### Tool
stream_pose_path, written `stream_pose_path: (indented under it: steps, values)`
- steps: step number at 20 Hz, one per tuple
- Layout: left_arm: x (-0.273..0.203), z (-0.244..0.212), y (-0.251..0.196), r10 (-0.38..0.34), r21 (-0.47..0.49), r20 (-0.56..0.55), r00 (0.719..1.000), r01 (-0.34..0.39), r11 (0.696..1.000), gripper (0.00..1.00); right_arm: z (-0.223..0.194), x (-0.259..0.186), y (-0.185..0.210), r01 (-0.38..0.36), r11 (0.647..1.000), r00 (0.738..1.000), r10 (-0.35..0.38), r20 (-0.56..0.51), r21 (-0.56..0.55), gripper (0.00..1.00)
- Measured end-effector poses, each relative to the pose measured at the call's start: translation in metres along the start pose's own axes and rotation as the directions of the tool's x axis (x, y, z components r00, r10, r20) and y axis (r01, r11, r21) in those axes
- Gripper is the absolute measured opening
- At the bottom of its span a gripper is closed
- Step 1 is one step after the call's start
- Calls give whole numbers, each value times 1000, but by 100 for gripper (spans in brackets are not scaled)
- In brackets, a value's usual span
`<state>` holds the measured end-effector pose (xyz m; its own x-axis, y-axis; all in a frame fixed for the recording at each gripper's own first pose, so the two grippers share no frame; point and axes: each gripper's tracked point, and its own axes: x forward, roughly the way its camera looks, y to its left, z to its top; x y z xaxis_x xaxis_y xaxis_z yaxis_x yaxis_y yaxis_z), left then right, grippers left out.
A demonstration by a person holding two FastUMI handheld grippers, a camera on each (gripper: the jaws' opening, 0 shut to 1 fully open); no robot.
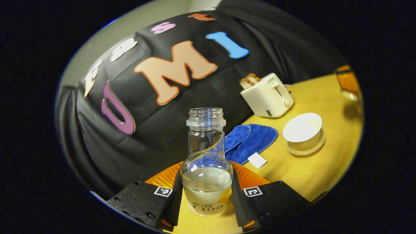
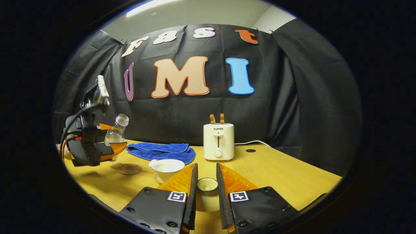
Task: Open the teacup lid with one hand, grasp the water bottle and pour water into the teacup with the other hand; after pouring, place the water bottle on the coaster and then close the teacup lid.
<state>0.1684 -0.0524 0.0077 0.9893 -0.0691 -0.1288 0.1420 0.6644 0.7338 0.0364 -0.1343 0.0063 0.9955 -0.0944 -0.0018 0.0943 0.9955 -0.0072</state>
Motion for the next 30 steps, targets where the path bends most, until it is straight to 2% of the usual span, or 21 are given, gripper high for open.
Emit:
stream_pose_path:
  steps: [2, 4, 8, 12, 16, 19, 24, 28, 30]
  values:
    - [8, 11, -14, -23, 189, 3, 1000, 22, 982, 64, 0, -1, -13, 22, 1000, 1000, -22, 0, -1, 34]
    - [15, 17, -30, -59, 317, -5, 998, 57, 947, 64, 1, -2, -27, 45, 999, 999, -45, 1, -2, 34]
    - [23, 25, -53, -98, 467, -44, 994, 107, 878, 64, 2, -3, -50, 82, 997, 997, -82, 3, -3, 34]
    - [31, 30, -57, -94, 624, -76, 993, 121, 772, 64, 2, -2, -55, 95, 995, 995, -95, 3, -3, 34]
    - [29, 33, -57, -92, 708, -108, 990, 142, 692, 64, 3, -1, -55, 94, 996, 996, -94, 4, -3, 34]
    - [27, 37, -57, -79, 778, -121, 989, 144, 612, 64, 2, -1, -55, 94, 996, 996, -94, 4, -3, 34]
    - [24, 39, -55, -67, 834, -150, 986, 162, 528, 64, 2, -1, -55, 90, 996, 996, -90, 4, -3, 34]
    - [26, 36, -53, -62, 851, -174, 983, 182, 493, 64, 2, -1, -55, 89, 996, 996, -89, 4, -3, 34]
    - [26, 36, -51, -55, 866, -184, 981, 189, 463, 65, 2, 0, -54, 88, 996, 996, -88, 4, -3, 34]
